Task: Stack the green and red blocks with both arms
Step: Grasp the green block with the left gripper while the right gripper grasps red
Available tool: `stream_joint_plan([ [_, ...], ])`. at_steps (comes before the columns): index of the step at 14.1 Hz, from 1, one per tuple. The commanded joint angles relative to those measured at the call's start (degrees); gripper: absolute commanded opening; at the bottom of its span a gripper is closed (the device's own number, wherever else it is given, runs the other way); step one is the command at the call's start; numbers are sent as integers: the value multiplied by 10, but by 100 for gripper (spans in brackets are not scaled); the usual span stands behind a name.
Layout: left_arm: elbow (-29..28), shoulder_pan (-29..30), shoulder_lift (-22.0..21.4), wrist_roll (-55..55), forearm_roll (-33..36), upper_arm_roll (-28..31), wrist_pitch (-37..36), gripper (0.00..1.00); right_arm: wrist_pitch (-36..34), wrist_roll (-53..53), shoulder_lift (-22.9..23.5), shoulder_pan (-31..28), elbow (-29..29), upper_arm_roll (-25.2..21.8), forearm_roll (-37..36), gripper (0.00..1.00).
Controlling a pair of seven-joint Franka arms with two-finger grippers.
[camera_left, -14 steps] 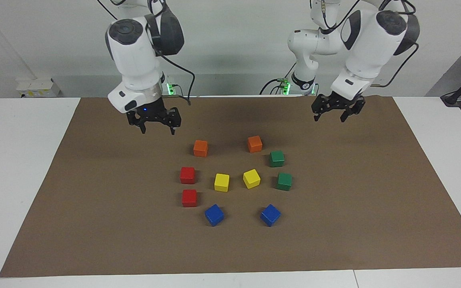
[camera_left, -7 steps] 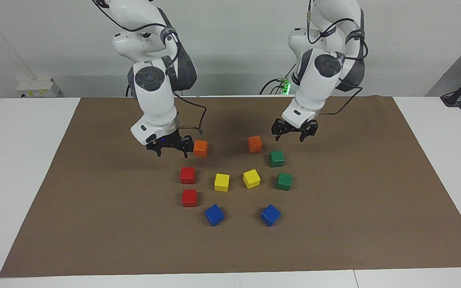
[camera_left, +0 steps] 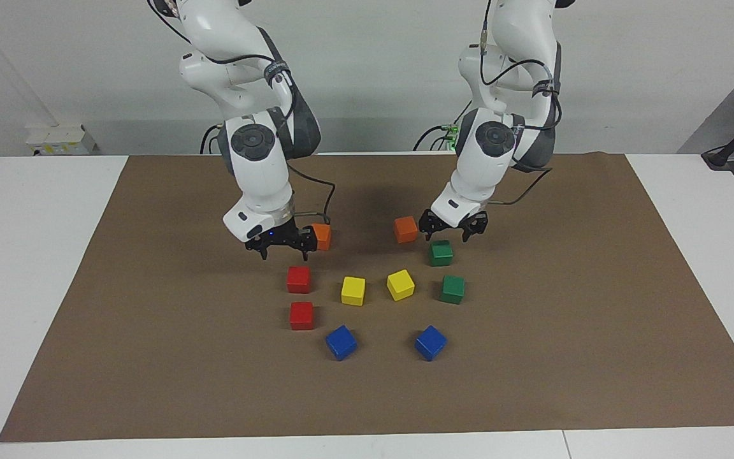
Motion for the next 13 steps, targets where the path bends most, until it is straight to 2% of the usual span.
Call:
stream_joint_plan([
  [1, -6, -17, 24, -16, -7, 11, 29, 100, 18, 9, 12, 0, -7, 1, 5, 100],
  [7, -9, -20, 45, -43, -7, 10, 52, 100, 26, 10, 53, 4, 15, 1, 29, 100],
  [11, -30, -25, 46, -52, -7, 10, 78, 100, 54, 11, 72, 13, 19, 1, 29, 100],
  [13, -32, -24, 45, -52, -7, 10, 81, 94, 71, 11, 86, 13, 19, 1, 29, 100],
])
